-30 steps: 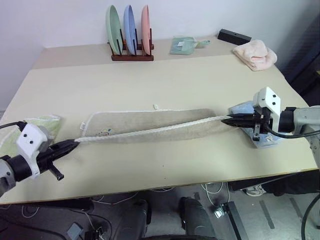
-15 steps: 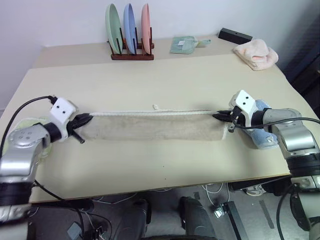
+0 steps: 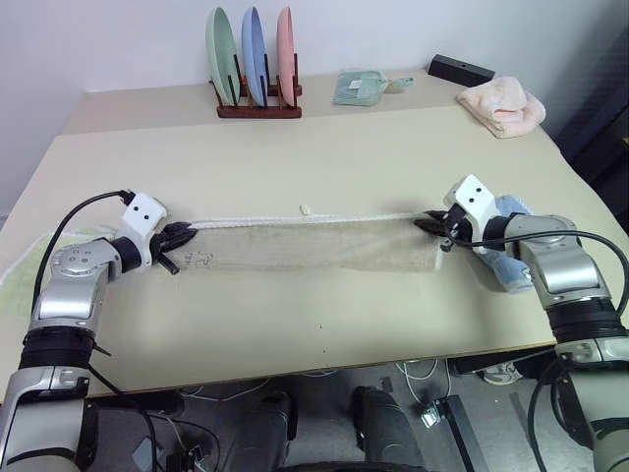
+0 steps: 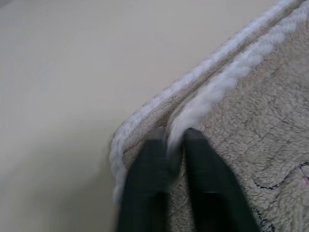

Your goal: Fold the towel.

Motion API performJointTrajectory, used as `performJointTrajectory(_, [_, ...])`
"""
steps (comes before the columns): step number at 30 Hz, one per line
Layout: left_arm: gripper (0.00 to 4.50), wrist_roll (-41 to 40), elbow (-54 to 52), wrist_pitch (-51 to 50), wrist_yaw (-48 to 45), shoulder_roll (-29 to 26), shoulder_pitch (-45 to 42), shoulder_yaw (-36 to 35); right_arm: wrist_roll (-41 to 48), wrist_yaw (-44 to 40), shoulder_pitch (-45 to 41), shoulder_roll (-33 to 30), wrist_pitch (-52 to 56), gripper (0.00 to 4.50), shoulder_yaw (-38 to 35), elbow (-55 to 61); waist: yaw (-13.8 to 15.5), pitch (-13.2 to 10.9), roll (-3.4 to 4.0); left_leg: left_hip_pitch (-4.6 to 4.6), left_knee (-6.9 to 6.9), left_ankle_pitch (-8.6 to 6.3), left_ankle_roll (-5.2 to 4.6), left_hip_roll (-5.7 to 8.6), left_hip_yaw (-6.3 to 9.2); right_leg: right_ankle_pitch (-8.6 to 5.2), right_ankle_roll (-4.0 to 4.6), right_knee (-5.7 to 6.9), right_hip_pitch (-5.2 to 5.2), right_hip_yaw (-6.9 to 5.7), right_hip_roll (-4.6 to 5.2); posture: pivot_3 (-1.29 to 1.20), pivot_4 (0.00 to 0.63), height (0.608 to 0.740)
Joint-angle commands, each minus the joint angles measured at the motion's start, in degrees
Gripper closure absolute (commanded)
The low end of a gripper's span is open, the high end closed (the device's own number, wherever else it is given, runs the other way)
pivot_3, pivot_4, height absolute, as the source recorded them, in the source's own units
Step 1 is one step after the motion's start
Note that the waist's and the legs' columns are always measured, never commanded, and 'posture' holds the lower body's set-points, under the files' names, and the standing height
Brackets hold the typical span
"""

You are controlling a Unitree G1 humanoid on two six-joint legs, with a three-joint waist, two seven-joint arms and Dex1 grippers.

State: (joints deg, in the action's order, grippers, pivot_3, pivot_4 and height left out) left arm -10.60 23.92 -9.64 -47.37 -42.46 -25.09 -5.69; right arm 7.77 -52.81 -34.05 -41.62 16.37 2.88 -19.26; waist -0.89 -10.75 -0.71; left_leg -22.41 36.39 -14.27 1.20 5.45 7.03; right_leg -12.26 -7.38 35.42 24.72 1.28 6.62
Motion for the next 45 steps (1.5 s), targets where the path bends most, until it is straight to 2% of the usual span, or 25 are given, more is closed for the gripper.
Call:
performJointTrajectory(1, [1.59,-0.3,-0.7,1.2,2.6,-0.2,0.1,-3.0,0.3,0.5,-0.4,-1.1,-1.7,1.72,-2.4,3.0,0.0,0.0,0.00,0.00,0.00,0.00,0.00,0.00,0.00,0.00,0.00,0.01,0.00,0.00,0.00,0.00,0.150,0.735])
performJointTrajectory(3, [0.55,-0.2,-0.5,1.9,6.0,0.3,0.2,-4.6,0.1,1.5,-0.3,-1.9,-2.0,0.71,-3.5,3.4,0.0,0.0,0.00,0.00,0.00,0.00,0.00,0.00,0.00,0.00,0.00,0.02,0.01,0.00,0.00,0.00,0.150,0.735])
performJointTrajectory(4, [0.03,-0.7,-0.5,1.7,7.2,0.7,0.1,-5.6,-0.1,2.0,-0.3,-2.2,-2.2,0.70,-4.0,3.7,0.0,0.0,0.00,0.00,0.00,0.00,0.00,0.00,0.00,0.00,0.00,0.02,0.01,0.00,0.00,0.00,0.150,0.735])
performJointTrajectory(7, [0.03,-2.4,-2.6,1.3,9.3,1.8,0.2,-8.3,0.4,3.0,0.5,-3.2,-1.2,0.70,-5.6,5.6,0.1,0.0,0.00,0.00,0.03,0.00,0.00,0.01,0.01,0.00,0.00,0.03,0.01,0.00,0.01,0.00,0.150,0.735])
performJointTrajectory(9, [0.03,-3.6,-6.1,1.3,11.4,2.7,1.0,-10.5,4.6,2.6,2.3,-3.8,4.6,0.70,-9.0,10.7,0.2,0.0,-0.01,-0.01,0.04,0.00,0.00,0.01,0.02,0.00,0.00,0.03,0.00,0.00,0.02,0.00,0.150,0.735])
performJointTrajectory(11, [0.00,-4.1,-9.7,0.7,13.4,3.3,2.6,-12.0,10.1,1.3,6.1,-4.0,11.2,0.16,-12.3,18.3,0.2,0.0,-0.01,-0.02,0.05,0.00,0.00,0.00,0.05,0.00,0.00,0.03,0.00,0.00,0.02,0.00,0.150,0.735])
performJointTrajectory(12, [0.00,-4.3,-11.9,0.3,14.1,3.6,3.8,-12.7,12.5,1.5,8.5,-3.7,14.3,0.03,-13.9,22.3,0.3,0.0,-0.01,-0.02,0.05,0.00,0.00,0.00,0.06,0.00,0.00,0.03,-0.01,0.00,0.03,0.00,0.150,0.735])
performJointTrajectory(15, [0.00,-4.8,-18.1,-0.9,15.3,4.4,7.2,-13.1,17.7,5.2,13.9,-1.8,22.1,0.03,-18.4,30.8,0.3,0.0,-0.01,-0.02,0.04,-0.01,-0.01,0.00,0.09,0.00,0.00,0.03,-0.03,0.00,0.03,0.00,0.150,0.735])
performJointTrajectory(20, [0.00,-6.8,-37.7,-4.6,9.7,7.3,16.4,-1.9,31.5,13.9,27.0,5.3,38.9,0.03,-27.2,45.6,1.0,0.1,0.01,0.03,0.06,-0.04,-0.05,0.01,0.12,0.00,0.00,-0.01,-0.15,0.02,0.08,0.00,0.150,0.735])
performJointTrajectory(26, [0.00,-8.7,-46.3,-9.0,7.3,12.9,17.5,9.0,42.5,28.3,34.8,15.5,53.2,0.03,-31.6,53.8,1.7,0.1,0.02,0.02,0.38,-0.04,-0.06,-0.07,0.11,0.01,0.03,0.00,-0.29,0.02,-0.07,0.00,0.150,0.735])
performJointTrajectory(30, [0.00,-8.6,-47.9,-9.7,6.2,15.0,16.5,12.9,44.9,41.1,30.7,24.8,59.0,0.03,-33.7,51.2,1.3,0.1,0.05,0.02,0.46,-0.04,-0.06,-0.11,0.05,0.01,0.06,-0.01,-0.29,0.05,-0.13,0.00,0.150,0.735])
performJointTrajectory(33, [0.00,-9.1,-48.7,-10.6,6.2,15.9,16.0,13.6,44.5,47.8,26.4,29.5,61.0,0.03,-35.0,47.5,1.4,0.1,0.09,0.02,0.45,-0.04,-0.06,-0.14,0.03,0.02,0.07,0.00,-0.27,0.04,-0.17,0.00,0.150,0.735])
performJointTrajectory(39, [0.00,-9.3,-49.7,-11.0,6.3,15.4,16.8,13.0,42.2,61.1,14.6,37.0,57.6,0.03,-41.7,34.7,1.3,0.1,0.12,0.04,0.47,-0.04,-0.07,-0.14,0.02,0.03,0.06,0.00,-0.28,0.03,-0.18,0.00,0.150,0.735])
performJointTrajectory(43, [0.00,-9.1,-50.3,-11.0,6.7,15.2,17.3,12.8,41.7,64.0,12.7,37.1,55.7,1.85,-42.1,31.8,1.5,0.2,0.14,0.04,0.48,-0.04,-0.07,-0.12,0.03,0.03,0.06,-0.01,-0.31,0.03,-0.18,0.00,0.150,0.735])
performJointTrajectory(45, [0.00,-9.1,-50.5,-11.2,7.0,15.3,17.6,12.8,41.8,64.0,12.6,36.6,54.5,2.93,-41.2,32.1,1.5,0.2,0.14,0.04,0.48,-0.04,-0.08,-0.11,0.03,0.03,0.06,-0.02,-0.33,0.03,-0.18,0.00,0.150,0.735])
